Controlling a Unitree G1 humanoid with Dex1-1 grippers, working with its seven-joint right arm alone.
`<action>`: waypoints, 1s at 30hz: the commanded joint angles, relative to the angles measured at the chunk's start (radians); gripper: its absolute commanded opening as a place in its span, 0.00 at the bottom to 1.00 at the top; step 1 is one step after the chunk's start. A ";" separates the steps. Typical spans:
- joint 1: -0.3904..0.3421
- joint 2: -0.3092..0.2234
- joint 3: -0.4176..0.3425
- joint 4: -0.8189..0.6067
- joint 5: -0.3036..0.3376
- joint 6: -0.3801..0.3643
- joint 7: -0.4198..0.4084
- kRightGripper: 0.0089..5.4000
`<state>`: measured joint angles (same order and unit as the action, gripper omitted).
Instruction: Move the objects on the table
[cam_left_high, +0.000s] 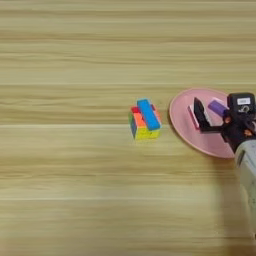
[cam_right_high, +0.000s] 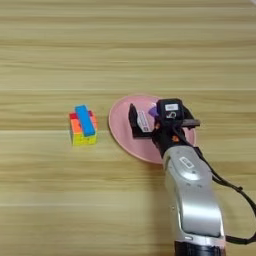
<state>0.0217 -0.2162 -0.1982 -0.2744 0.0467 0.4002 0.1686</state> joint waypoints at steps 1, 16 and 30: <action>-0.050 -0.041 -0.018 0.023 0.003 -0.062 0.008 1.00; 0.073 -0.055 -0.006 0.064 -0.028 -0.103 0.033 1.00; 0.093 -0.073 0.007 0.105 -0.014 -0.042 0.075 1.00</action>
<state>0.1268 -0.2606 -0.1882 -0.1371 0.0241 0.3567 0.2345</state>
